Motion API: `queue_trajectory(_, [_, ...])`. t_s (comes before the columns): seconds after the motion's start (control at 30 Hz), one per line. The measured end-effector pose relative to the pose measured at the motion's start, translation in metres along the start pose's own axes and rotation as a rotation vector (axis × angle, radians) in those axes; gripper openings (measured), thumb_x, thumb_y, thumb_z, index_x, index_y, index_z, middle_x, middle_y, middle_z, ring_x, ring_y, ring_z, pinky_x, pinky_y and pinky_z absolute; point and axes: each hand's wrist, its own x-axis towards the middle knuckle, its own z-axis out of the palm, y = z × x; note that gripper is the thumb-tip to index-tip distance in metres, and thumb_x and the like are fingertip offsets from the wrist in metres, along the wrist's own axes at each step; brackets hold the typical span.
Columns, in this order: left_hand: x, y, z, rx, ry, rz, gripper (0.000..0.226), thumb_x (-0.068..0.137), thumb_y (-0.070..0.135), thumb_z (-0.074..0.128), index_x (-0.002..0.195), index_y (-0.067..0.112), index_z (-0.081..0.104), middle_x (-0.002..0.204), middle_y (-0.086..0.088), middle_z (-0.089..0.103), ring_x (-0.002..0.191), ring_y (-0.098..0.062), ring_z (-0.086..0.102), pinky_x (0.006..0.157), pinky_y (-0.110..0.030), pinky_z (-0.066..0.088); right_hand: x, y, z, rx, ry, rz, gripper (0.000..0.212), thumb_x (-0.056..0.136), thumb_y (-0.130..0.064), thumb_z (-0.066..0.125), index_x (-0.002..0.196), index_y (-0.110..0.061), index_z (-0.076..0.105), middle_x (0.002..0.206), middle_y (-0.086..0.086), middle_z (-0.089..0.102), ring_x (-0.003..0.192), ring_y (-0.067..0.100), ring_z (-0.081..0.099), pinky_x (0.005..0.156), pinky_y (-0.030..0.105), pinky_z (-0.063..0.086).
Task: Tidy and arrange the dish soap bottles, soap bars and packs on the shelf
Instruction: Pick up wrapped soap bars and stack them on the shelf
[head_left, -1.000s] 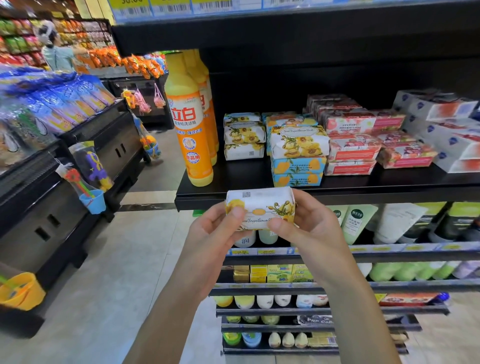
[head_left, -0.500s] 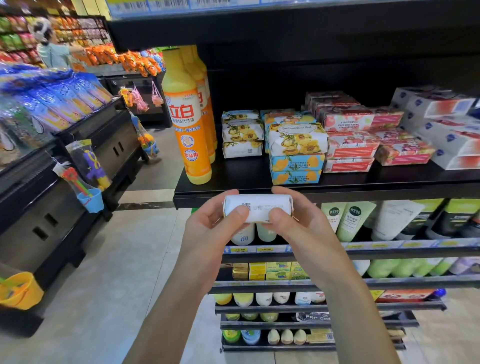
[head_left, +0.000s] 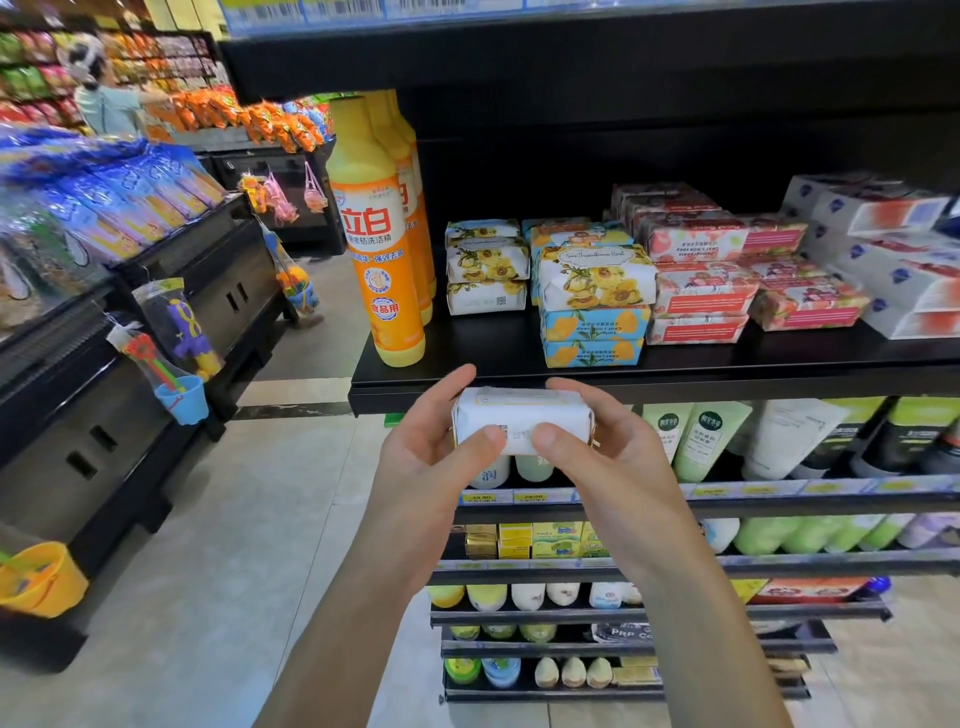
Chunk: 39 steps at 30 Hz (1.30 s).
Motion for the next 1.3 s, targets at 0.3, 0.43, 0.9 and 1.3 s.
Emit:
queue_trajectory(0.3, [-0.0010, 0.0078, 0.0024, -0.118, -0.036, -0.115, 0.053, 0.086, 0.039, 0.062, 0.128, 0.008, 0.065, 0.118, -0.005, 0.076, 0.115, -0.021, 0.070, 0.094, -0.034, 0.060, -0.0033, -0.0010, -0.0090, -0.037, -0.073, -0.140, 0.070, 0.071, -0.005, 0.084, 0.135, -0.023, 0.061, 0.123, 0.003, 0.072, 0.119, 0.028, 0.066, 0.091, 0.039, 0.058])
queue_trajectory(0.43, [0.0000, 0.0069, 0.0013, -0.090, -0.043, -0.119, 0.050, 0.083, 0.032, 0.067, 0.128, 0.009, 0.066, 0.118, -0.004, 0.076, 0.112, -0.020, 0.072, 0.092, -0.033, 0.061, -0.0047, -0.0021, -0.0079, -0.071, -0.123, -0.160, 0.074, 0.073, 0.005, 0.078, 0.139, -0.019, 0.055, 0.130, 0.003, 0.068, 0.124, 0.027, 0.063, 0.090, 0.041, 0.059])
queue_trajectory(0.9, [-0.0047, 0.0026, 0.0029, -0.025, 0.044, -0.117, 0.045, 0.093, 0.006, 0.066, 0.137, 0.015, 0.061, 0.123, -0.004, 0.074, 0.115, -0.024, 0.071, 0.102, -0.047, 0.055, -0.0063, -0.0038, 0.0003, -0.127, -0.010, 0.041, 0.039, 0.085, -0.030, 0.078, 0.122, -0.021, 0.069, 0.116, -0.003, 0.076, 0.111, 0.018, 0.070, 0.092, 0.030, 0.054])
queue_trajectory(1.3, [-0.0065, 0.0089, 0.0040, 0.001, -0.026, -0.120, 0.056, 0.078, 0.036, 0.070, 0.131, 0.019, 0.063, 0.117, -0.001, 0.076, 0.114, -0.016, 0.070, 0.096, -0.033, 0.056, -0.0099, -0.0027, -0.0057, -0.077, -0.031, -0.089, 0.045, 0.081, -0.002, 0.079, 0.121, -0.014, 0.065, 0.112, 0.008, 0.074, 0.105, 0.027, 0.071, 0.085, 0.035, 0.059])
